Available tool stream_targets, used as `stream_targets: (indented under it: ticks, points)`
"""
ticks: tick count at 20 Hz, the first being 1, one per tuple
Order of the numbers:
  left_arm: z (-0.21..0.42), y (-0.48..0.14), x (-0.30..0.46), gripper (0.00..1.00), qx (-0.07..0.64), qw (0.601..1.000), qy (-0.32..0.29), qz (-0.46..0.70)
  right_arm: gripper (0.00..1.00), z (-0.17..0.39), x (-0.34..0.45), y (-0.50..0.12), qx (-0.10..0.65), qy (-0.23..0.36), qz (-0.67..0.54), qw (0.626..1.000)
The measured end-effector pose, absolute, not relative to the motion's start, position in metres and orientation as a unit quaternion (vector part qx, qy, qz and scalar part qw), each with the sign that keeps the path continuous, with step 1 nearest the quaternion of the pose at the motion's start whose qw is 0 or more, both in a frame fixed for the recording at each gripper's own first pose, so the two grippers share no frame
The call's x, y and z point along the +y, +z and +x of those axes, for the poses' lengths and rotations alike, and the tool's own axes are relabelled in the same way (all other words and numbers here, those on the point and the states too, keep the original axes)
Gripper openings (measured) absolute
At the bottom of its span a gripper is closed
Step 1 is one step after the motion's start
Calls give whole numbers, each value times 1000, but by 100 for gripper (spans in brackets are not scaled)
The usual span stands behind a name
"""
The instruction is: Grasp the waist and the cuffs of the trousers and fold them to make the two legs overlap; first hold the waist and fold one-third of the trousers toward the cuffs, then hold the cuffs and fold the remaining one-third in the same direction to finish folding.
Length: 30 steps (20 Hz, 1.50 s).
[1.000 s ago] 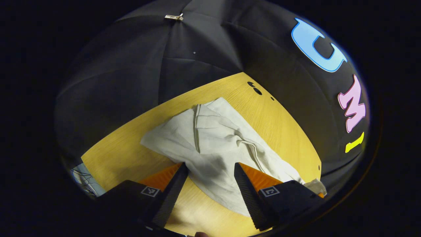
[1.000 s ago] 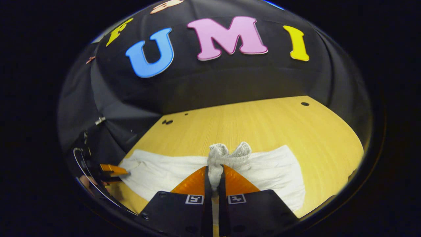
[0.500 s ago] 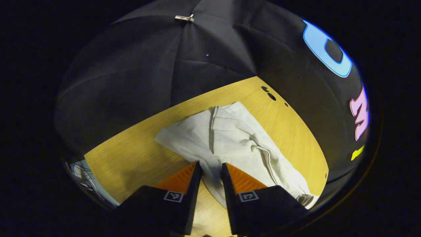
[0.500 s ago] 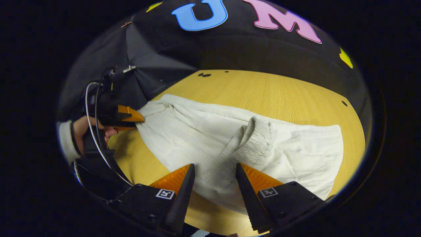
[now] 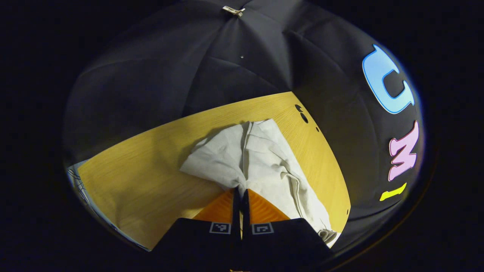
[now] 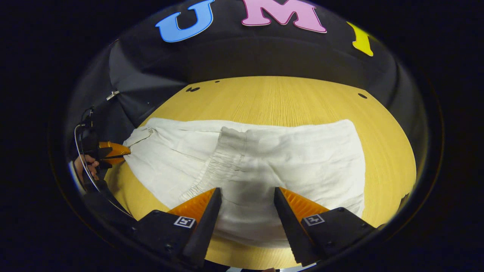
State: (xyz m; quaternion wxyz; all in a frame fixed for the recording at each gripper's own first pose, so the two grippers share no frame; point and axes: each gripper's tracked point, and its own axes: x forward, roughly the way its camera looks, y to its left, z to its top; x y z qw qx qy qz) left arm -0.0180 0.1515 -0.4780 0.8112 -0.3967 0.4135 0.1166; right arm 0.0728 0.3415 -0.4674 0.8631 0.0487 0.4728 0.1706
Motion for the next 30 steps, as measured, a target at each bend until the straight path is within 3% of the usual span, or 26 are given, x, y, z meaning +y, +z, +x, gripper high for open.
stream_targets:
  ticks: [9, 11, 15, 18, 25, 30]
  points:
    - [-3, -409, 133, 5, 311, 836, 51, -449, 88, 73, 340, -468, 470, 171, 76, 862]
    - [5, -386, 120, 9, 291, 855, 17, -430, 87, 75, 338, -464, 467, 169, 85, 864]
    - [16, -329, 62, 6, 256, 903, -77, -335, 87, 79, 305, -433, 453, 146, 114, 872]
    - [9, -310, -1, 6, 259, 918, -157, -258, 87, 81, 254, -407, 433, 113, 129, 885]
    - [-52, -334, -166, 5, 306, 887, -323, -126, 87, 52, 124, -393, 423, 33, 125, 897]
    - [-73, -392, -187, 6, 354, 860, -368, 7, 87, 34, 83, -411, 438, 10, 135, 889]
